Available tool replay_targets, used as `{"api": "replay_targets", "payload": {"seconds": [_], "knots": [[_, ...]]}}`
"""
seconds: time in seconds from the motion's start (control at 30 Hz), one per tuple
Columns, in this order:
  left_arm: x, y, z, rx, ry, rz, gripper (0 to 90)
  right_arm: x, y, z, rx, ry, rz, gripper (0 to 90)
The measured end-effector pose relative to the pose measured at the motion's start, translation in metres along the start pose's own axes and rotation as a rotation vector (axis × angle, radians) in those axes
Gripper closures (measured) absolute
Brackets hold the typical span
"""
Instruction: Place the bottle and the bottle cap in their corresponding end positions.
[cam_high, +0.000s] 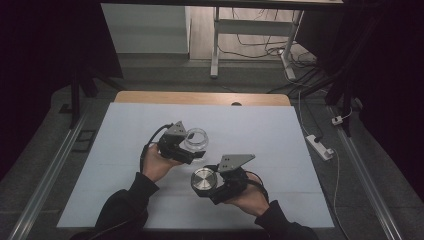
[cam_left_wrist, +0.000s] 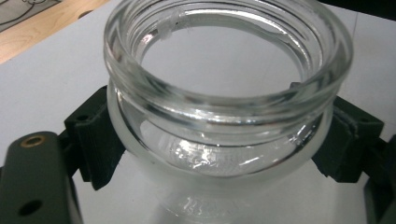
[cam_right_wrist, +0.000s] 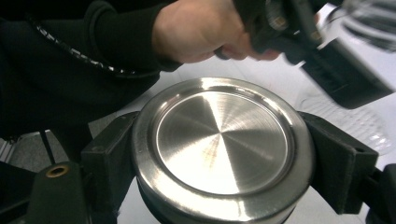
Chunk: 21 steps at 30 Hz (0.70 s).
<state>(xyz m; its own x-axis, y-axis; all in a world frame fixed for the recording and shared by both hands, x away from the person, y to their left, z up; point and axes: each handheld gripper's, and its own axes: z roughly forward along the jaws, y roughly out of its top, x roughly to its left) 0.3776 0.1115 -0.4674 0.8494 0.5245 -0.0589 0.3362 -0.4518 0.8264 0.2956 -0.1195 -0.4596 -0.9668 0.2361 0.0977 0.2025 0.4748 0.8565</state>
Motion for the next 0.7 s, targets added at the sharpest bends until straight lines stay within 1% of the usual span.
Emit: {"api": "replay_targets", "payload": {"seconds": [0.13, 0.4, 0.6, 0.7], "knots": [[0.003, 0.002, 0.005, -0.001, 0.008, -0.001, 15.5, 0.0, -0.004, 0.003, 0.007, -0.003, -0.003, 18.7], [0.012, 0.004, 0.013, -0.001, 0.024, -0.009, 15.4, -0.003, -0.013, 0.01, 0.015, -0.011, 0.007, 18.7], [0.018, 0.006, 0.019, 0.001, 0.036, -0.014, 15.4, -0.007, -0.022, 0.017, 0.029, -0.028, 0.01, 18.7], [0.02, 0.006, 0.022, 0.001, 0.039, -0.018, 15.4, -0.008, -0.024, 0.02, 0.026, -0.035, 0.009, 18.7]]}}
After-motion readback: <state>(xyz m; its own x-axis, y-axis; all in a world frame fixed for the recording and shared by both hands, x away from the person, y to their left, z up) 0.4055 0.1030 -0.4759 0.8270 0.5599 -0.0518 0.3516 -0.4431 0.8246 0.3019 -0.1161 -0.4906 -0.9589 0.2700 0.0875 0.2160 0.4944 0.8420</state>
